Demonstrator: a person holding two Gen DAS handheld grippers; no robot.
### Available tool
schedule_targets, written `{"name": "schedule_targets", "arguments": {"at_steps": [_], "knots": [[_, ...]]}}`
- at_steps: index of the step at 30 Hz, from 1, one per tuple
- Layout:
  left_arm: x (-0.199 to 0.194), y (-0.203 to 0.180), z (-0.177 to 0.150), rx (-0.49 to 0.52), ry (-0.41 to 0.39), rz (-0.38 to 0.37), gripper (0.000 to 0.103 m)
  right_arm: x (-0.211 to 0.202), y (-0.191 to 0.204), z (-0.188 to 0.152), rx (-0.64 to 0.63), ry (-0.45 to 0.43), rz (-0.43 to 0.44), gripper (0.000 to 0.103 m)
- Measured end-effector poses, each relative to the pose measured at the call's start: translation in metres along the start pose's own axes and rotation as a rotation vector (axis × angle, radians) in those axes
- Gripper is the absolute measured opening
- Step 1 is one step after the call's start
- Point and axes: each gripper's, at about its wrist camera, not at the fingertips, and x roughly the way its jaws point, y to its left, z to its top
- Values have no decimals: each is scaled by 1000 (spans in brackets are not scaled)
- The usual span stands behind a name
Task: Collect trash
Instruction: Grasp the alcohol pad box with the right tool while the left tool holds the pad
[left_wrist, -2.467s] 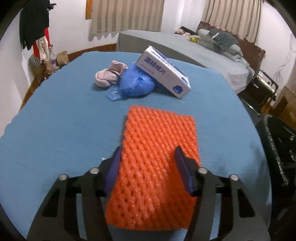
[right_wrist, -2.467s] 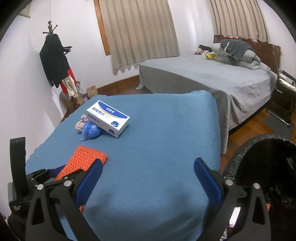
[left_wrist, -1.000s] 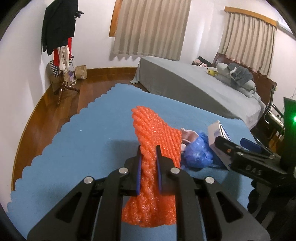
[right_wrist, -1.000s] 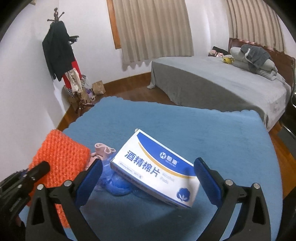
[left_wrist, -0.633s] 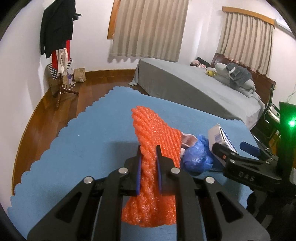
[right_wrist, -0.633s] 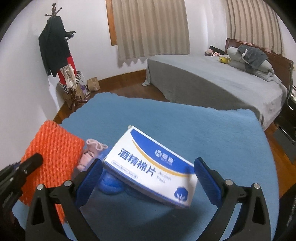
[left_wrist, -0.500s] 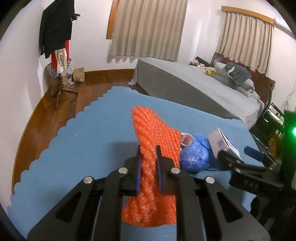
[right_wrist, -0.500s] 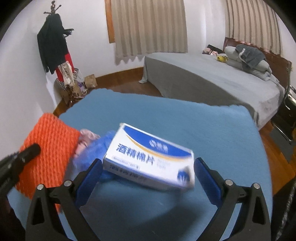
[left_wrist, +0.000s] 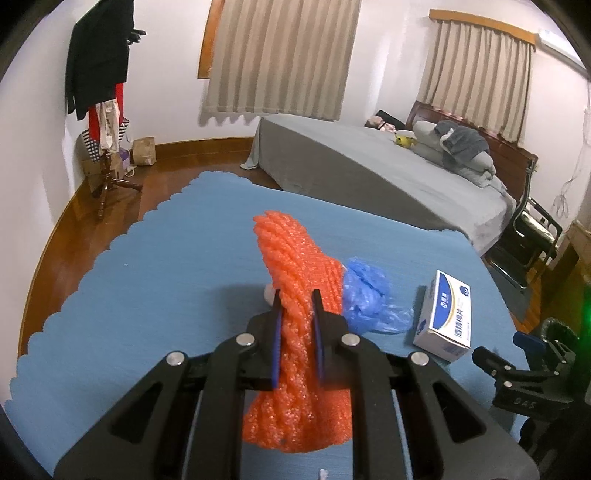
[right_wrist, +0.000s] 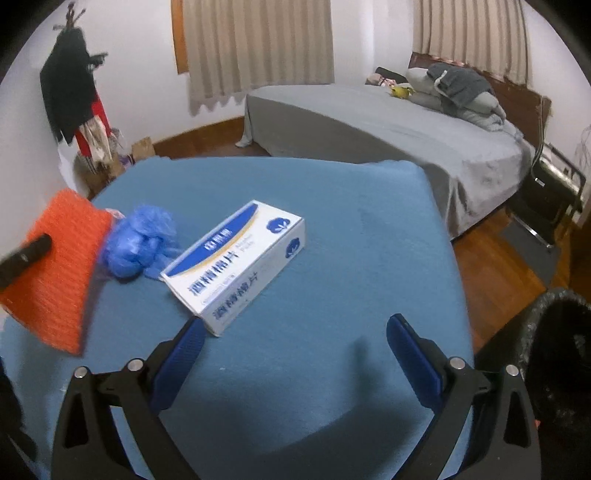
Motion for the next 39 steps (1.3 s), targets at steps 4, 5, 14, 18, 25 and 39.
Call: {"name": "schedule_targets", "arguments": {"at_steps": [4, 5, 14, 18, 25, 39], "knots": [[3, -5, -5, 12, 11, -5, 13, 0, 13, 8, 23, -36, 82, 97], [4, -4, -6, 13, 15, -4, 13, 4, 19, 12, 22, -36, 91, 97], [3, 8, -13, 0, 33, 0, 13, 41, 42, 22, -27, 10, 22, 97], [3, 5, -14, -1, 31, -9, 13, 31, 25, 15, -32, 12, -15, 97], [1, -7, -17, 8, 31, -33, 13, 13, 1, 2, 5, 7, -30, 97], [3, -14, -15, 30, 41, -37, 13, 48, 11, 20, 12, 70, 28, 65]]}}
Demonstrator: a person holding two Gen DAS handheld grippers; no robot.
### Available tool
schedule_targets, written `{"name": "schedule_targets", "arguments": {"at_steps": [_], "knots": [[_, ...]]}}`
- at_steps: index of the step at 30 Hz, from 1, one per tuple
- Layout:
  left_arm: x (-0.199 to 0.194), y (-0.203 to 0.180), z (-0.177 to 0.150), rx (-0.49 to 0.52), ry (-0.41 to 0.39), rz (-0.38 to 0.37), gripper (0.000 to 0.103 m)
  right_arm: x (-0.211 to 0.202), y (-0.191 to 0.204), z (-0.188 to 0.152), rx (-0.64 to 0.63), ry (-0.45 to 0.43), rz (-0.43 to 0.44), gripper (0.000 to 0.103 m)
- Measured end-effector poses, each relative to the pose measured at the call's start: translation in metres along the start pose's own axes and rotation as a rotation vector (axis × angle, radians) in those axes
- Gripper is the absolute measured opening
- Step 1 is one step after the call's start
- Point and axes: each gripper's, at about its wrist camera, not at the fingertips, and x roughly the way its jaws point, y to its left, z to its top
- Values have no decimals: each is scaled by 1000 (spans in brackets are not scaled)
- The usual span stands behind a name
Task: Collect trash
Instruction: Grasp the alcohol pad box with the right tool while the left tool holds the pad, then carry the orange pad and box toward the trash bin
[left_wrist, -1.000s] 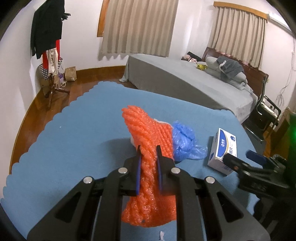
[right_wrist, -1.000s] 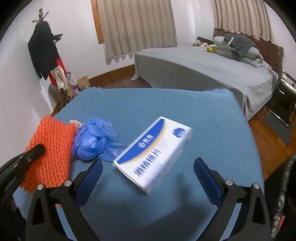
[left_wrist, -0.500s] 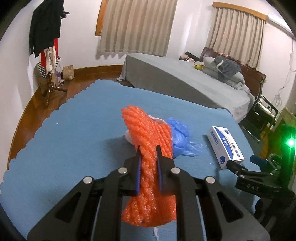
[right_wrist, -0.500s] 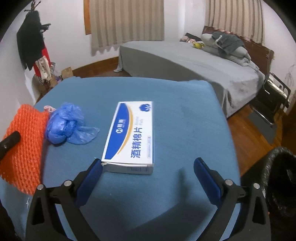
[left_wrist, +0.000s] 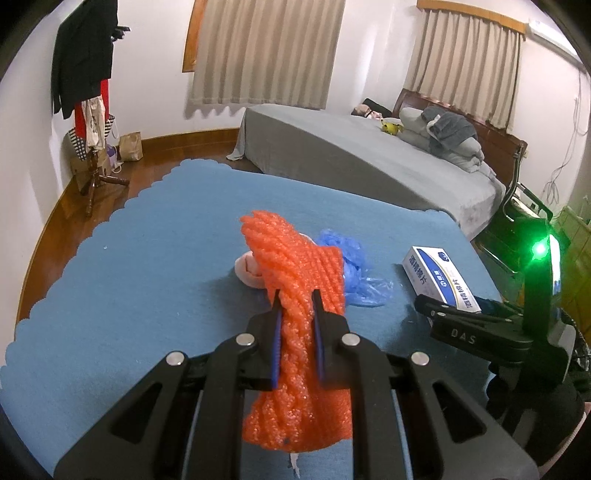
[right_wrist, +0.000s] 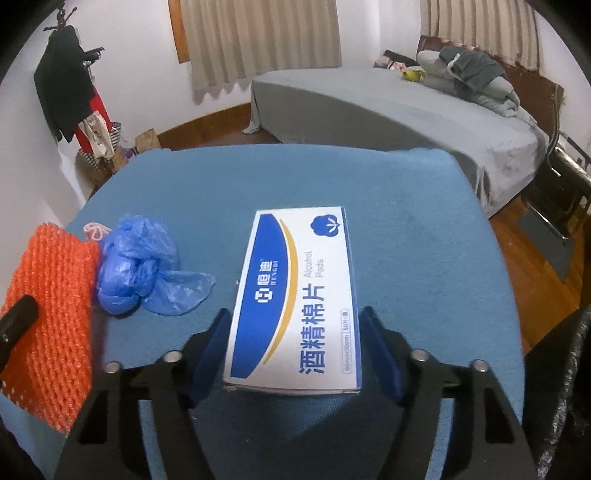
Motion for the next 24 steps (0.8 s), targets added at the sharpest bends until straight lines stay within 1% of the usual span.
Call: {"name": "schedule_targets", "arguments": {"at_steps": [1, 7, 13, 19, 24], "knots": [[-1, 0, 0, 0, 0, 0, 13, -1, 0, 0, 0, -3, 7, 57], [-3, -1, 3, 2, -9, -8, 13, -20, -3, -4, -16, -22, 34, 56], [-16, -5, 1, 0, -22, -27, 13, -47, -1, -8, -25, -47, 75, 56], [-32, -18, -5, 7, -22, -38, 13, -80, -1, -12, -28, -84, 98, 56], [-49, -33, -8, 12, -31, -46, 13, -109, -10, -13, -30, -118, 105, 56]]}}
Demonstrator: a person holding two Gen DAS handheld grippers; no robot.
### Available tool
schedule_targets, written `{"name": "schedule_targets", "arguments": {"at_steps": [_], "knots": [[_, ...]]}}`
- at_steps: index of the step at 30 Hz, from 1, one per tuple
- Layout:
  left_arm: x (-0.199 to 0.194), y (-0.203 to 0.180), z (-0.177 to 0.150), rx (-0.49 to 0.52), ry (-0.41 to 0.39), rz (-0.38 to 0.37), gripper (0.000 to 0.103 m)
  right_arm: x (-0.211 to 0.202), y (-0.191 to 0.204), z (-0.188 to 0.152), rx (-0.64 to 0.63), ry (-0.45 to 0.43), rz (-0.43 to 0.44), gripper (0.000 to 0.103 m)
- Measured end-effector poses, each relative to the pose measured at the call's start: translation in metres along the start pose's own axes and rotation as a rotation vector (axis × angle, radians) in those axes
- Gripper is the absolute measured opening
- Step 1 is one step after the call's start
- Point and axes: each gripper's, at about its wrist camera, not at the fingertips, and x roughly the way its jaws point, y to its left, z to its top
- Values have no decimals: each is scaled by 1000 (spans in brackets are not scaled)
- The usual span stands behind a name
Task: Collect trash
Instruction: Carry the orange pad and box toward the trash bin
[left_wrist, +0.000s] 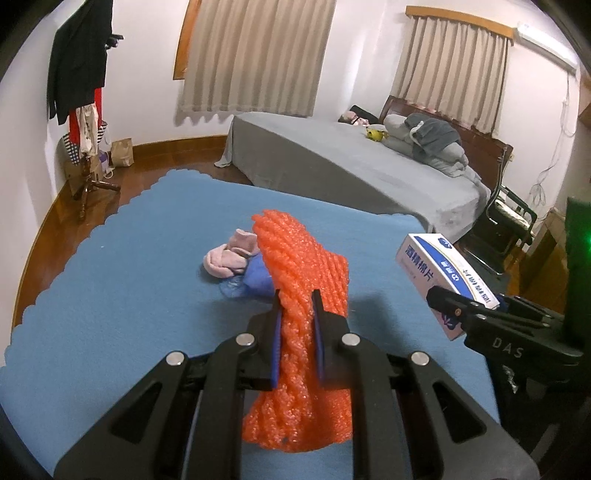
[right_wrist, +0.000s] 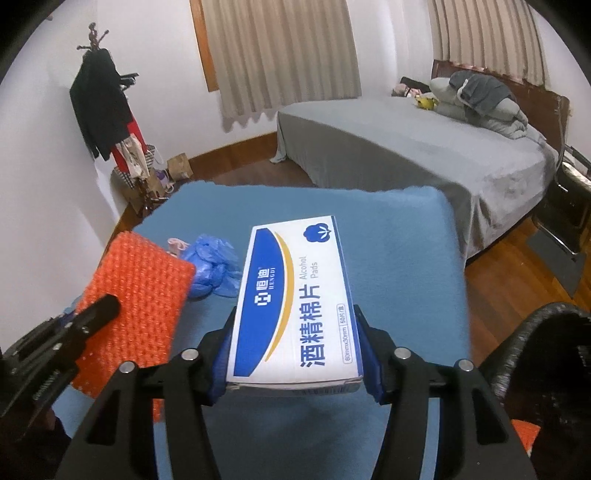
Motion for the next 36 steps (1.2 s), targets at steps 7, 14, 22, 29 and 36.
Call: {"name": "schedule_targets", "arguments": {"at_steps": [7, 14, 22, 29, 36], "knots": [[-25, -31, 1, 35, -24, -24, 13, -46, -11, -1, 15, -55, 6, 56], [-50, -67, 2, 73, -46, -67, 13, -88, -29, -7, 27, -96, -4, 56], [-71, -111, 2, 114, -68, -128, 13, -130, -58, -15, 53, -143, -45, 56], [-79, -148, -3, 158, -73, -184, 13, -155, -84, -23, 78, -162, -100, 56], [-78, -178, -5, 195, -69, -237, 13, -171, -109, -26, 107, -180, -155, 56]]}}
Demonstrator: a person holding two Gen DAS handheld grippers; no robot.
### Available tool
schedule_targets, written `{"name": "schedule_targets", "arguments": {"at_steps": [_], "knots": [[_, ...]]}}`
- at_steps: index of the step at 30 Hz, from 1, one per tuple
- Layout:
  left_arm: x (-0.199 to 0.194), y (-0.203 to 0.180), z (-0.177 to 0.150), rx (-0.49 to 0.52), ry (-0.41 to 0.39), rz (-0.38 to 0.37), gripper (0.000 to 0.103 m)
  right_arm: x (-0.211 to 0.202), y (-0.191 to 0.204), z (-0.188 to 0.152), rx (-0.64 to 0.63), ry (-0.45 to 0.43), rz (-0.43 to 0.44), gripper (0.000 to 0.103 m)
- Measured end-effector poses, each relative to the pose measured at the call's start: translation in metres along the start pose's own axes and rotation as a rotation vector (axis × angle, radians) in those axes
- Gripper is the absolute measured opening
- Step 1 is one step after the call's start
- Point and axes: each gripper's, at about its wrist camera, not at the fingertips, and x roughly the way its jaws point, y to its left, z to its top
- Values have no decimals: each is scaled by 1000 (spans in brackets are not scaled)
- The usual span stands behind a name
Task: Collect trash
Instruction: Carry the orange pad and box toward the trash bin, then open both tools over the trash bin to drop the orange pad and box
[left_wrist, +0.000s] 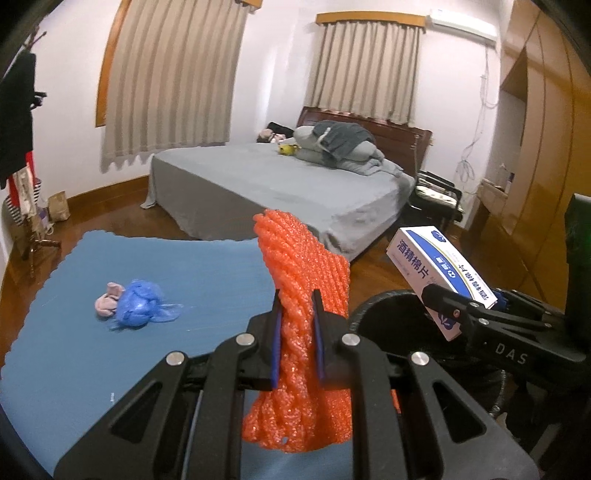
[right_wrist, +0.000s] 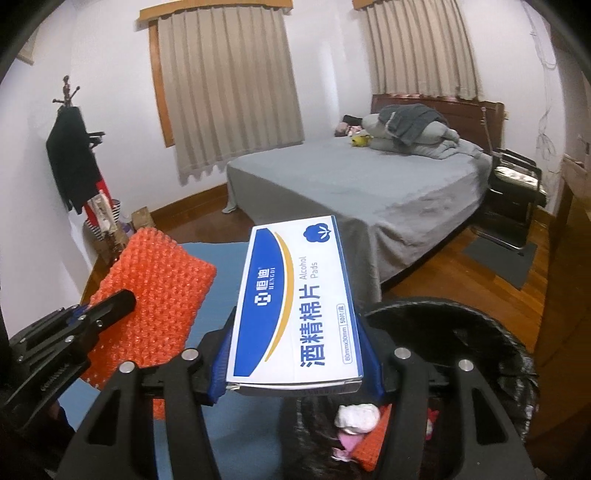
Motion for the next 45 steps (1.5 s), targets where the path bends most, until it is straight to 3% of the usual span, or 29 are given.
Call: {"name": "schedule_targets", "arguments": {"at_steps": [15, 26, 36, 39, 41, 45], "knots": [[28, -63, -3, 71, 21, -137, 13, -18, -67, -17, 64, 4, -118, 56], [71, -108, -19, 117, 81, -240, 13, -14, -126, -38, 134, 46, -204, 56], [104, -140, -29, 160, 124, -276, 15, -7, -162, -49, 174, 70, -253, 56], [111, -143, -32, 170, 139, -290, 30, -4, -169, -53, 175, 85, -273, 58], [115, -144, -33, 166, 141, -291, 50, -3, -174, -56, 178, 91, -290, 68], [118, -138, -32, 150, 139, -271, 58, -4, -179, -57, 180, 90, -309, 78]]}}
